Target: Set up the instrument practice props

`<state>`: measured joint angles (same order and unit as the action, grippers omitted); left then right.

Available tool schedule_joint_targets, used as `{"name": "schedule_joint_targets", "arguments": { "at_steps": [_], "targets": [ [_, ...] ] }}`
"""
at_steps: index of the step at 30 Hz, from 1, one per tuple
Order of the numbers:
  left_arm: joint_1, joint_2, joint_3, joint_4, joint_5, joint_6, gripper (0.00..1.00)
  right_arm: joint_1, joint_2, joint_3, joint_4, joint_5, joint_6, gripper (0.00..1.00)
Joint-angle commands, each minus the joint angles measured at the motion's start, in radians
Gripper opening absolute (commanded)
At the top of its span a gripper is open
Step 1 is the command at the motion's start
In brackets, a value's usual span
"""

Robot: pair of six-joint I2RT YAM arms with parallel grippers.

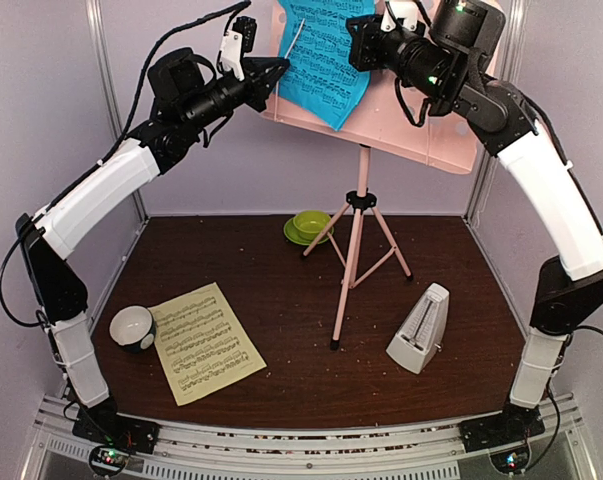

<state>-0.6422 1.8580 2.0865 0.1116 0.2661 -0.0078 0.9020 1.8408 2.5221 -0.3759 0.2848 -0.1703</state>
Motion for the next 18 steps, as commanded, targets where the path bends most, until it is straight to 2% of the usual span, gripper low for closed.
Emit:
{"name": "schedule_joint_targets", "arguments": {
  "at_steps": [1, 4, 14, 18],
  "targets": [
    [-0.002, -0.040, -0.005, 0.072, 0.043, 0.024, 0.00, -0.003, 0.015, 0.012, 0.047, -0.019, -0.055, 0.03],
    [-0.002, -0.042, -0.008, 0.069, 0.048, 0.029, 0.00, -0.005, 0.021, 0.010, 0.057, -0.009, -0.054, 0.10],
    [-0.002, -0.043, -0.018, 0.068, 0.056, 0.040, 0.00, -0.014, 0.042, 0.011, 0.098, 0.005, -0.059, 0.20],
    [-0.002, -0.043, -0.022, 0.067, 0.053, 0.047, 0.00, -0.014, 0.034, 0.011, 0.104, 0.022, -0.051, 0.35]
  ]
}}
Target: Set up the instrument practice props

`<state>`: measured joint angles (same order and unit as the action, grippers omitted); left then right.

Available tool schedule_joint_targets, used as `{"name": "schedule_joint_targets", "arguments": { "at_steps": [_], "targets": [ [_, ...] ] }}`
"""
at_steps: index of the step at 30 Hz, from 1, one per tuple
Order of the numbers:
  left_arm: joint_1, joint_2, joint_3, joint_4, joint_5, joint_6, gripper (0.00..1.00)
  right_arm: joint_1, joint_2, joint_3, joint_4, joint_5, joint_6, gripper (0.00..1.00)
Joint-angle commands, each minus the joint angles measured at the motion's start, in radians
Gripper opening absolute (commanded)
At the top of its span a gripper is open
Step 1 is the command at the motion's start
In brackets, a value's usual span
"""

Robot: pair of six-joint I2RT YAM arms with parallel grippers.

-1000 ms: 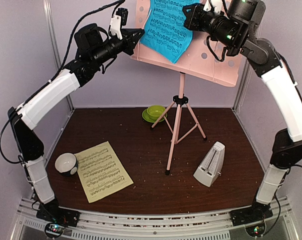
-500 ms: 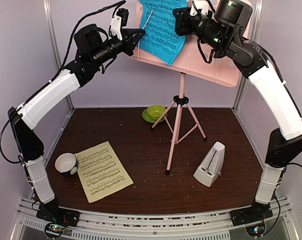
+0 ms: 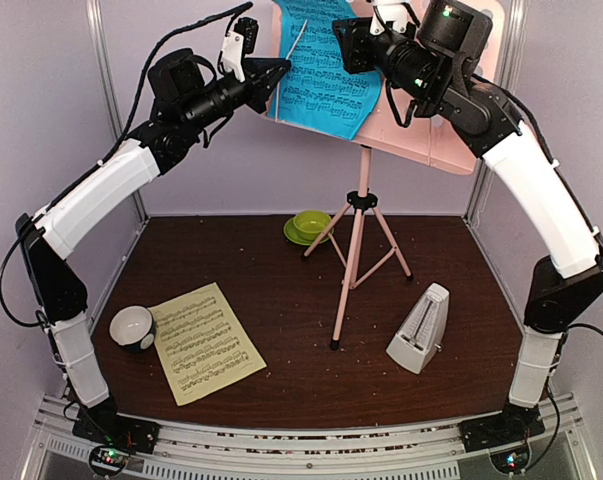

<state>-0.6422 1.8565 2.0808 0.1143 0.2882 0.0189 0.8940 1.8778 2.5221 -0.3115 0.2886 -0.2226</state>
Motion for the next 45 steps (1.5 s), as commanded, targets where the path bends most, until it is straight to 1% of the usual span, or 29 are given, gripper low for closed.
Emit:
{"name": "schedule_joint_targets", "arguments": {
  "at_steps": [1, 4, 7, 10, 13, 22, 25, 28, 35, 39, 45],
  "targets": [
    [-0.002, -0.042, -0.017, 0.065, 0.030, 0.021, 0.00, -0.006, -0.009, 0.006, 0.037, 0.022, 0.008, 0.35],
    [-0.002, -0.042, -0.018, 0.066, 0.024, 0.026, 0.00, -0.002, -0.042, -0.039, 0.041, 0.023, 0.003, 0.32],
    [-0.003, -0.042, -0.020, 0.070, 0.022, 0.030, 0.00, 0.002, -0.065, -0.078, 0.053, 0.022, -0.017, 0.22],
    [-0.003, -0.041, -0.023, 0.075, 0.022, 0.029, 0.00, 0.001, -0.060, -0.080, 0.066, 0.023, -0.033, 0.07],
    [-0.002, -0.040, -0.020, 0.072, 0.030, 0.029, 0.00, 0.001, -0.044, -0.076, 0.080, 0.002, -0.052, 0.00],
    [-0.002, -0.040, -0.016, 0.055, 0.042, 0.029, 0.00, -0.026, 0.012, -0.034, 0.117, -0.106, -0.140, 0.00],
    [-0.002, -0.040, -0.015, 0.054, 0.047, 0.028, 0.00, -0.035, 0.010, -0.041, 0.094, -0.183, -0.213, 0.00],
    [-0.002, -0.039, -0.014, 0.052, 0.048, 0.029, 0.00, -0.051, -0.004, -0.052, 0.074, -0.215, -0.254, 0.00],
    [-0.002, -0.036, -0.013, 0.054, 0.052, 0.028, 0.00, -0.073, -0.006, -0.046, 0.094, -0.233, -0.334, 0.00],
    [-0.002, -0.036, -0.012, 0.050, 0.054, 0.028, 0.00, -0.076, 0.017, -0.031, 0.110, -0.249, -0.372, 0.03],
    [-0.002, -0.031, -0.008, 0.046, 0.057, 0.029, 0.00, -0.083, 0.020, -0.027, 0.124, -0.261, -0.437, 0.01]
  ]
}}
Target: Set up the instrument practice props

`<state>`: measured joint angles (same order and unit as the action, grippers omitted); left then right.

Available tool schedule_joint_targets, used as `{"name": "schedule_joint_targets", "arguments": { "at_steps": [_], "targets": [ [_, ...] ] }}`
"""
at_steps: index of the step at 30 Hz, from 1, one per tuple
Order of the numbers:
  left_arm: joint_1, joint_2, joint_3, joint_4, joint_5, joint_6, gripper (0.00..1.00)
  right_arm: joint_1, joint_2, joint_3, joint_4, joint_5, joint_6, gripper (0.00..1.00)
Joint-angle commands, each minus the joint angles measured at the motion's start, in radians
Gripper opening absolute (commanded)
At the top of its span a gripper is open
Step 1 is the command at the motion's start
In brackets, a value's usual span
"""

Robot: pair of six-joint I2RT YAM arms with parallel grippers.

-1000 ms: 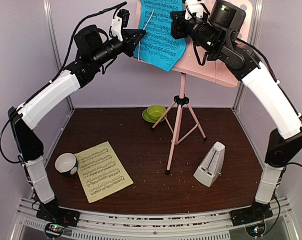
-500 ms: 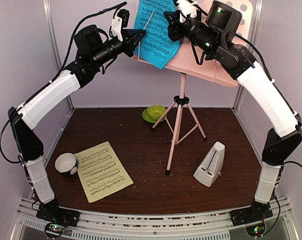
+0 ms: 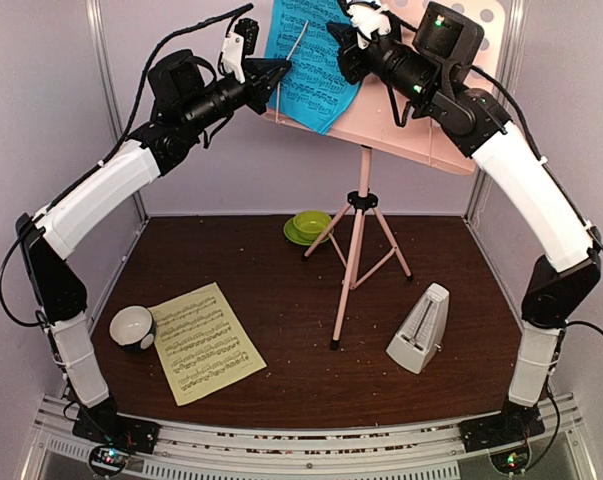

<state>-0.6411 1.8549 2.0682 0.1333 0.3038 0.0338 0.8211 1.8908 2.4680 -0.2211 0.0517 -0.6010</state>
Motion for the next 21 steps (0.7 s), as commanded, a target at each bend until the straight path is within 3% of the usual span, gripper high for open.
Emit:
{"name": "schedule_joint_targets", "arguments": {
  "at_steps": [1, 5, 7, 8, 10, 16, 20, 21],
  "targets": [
    [-0.004, -0.030, 0.006, 0.028, 0.042, 0.013, 0.00, -0.010, 0.005, 0.026, 0.033, -0.027, -0.070, 0.01],
    [-0.003, -0.024, 0.015, 0.025, 0.042, 0.008, 0.00, -0.014, -0.010, 0.021, 0.018, -0.045, -0.076, 0.01],
    [-0.003, -0.021, 0.020, 0.024, 0.039, 0.004, 0.00, -0.014, -0.017, 0.013, 0.018, -0.043, -0.075, 0.08],
    [-0.003, -0.020, 0.021, 0.025, 0.037, 0.001, 0.06, -0.014, -0.018, 0.009, 0.020, -0.041, -0.077, 0.19],
    [-0.003, -0.020, 0.022, 0.027, 0.037, -0.003, 0.18, -0.014, -0.022, 0.003, 0.025, -0.029, -0.083, 0.29],
    [-0.003, -0.037, 0.015, 0.028, 0.026, -0.018, 0.41, -0.016, -0.041, -0.013, 0.055, 0.010, -0.085, 0.45],
    [-0.003, -0.081, -0.014, 0.006, 0.004, -0.018, 0.60, -0.016, -0.061, -0.020, 0.074, 0.037, -0.062, 0.63],
    [-0.003, -0.102, -0.032, -0.007, -0.013, -0.015, 0.69, -0.016, -0.068, -0.023, 0.078, 0.047, -0.053, 0.69]
  ]
}}
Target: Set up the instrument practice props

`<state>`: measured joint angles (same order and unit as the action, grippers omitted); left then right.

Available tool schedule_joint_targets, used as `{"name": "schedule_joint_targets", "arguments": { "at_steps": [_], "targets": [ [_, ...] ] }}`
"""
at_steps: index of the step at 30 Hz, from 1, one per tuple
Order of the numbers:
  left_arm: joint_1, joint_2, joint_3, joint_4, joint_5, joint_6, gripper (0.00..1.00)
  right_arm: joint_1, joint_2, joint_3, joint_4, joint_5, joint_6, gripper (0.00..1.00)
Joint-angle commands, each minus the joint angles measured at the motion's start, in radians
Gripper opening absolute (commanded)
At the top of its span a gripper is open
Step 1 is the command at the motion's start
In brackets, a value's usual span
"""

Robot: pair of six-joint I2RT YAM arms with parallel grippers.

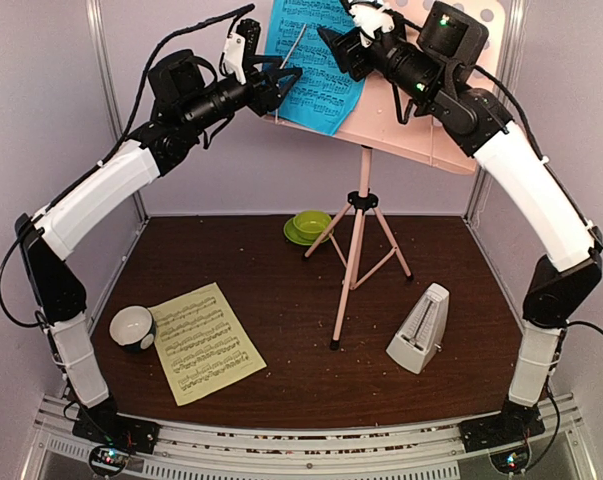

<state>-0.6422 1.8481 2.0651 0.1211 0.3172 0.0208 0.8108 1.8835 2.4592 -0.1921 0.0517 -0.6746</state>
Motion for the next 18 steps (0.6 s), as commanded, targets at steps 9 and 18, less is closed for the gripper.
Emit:
{"name": "schedule_joint_targets", "arguments": {
  "at_steps": [9, 18],
  "targets": [
    [0.009, -0.294, -0.150, -0.291, -0.284, -0.007, 0.96, 0.004, -0.174, -0.075, 0.025, 0.091, 0.076, 1.00],
    [0.061, -0.556, -0.537, -0.589, -0.376, -0.378, 0.98, 0.071, -0.378, -0.226, -0.082, 0.192, 0.177, 1.00]
  ]
}}
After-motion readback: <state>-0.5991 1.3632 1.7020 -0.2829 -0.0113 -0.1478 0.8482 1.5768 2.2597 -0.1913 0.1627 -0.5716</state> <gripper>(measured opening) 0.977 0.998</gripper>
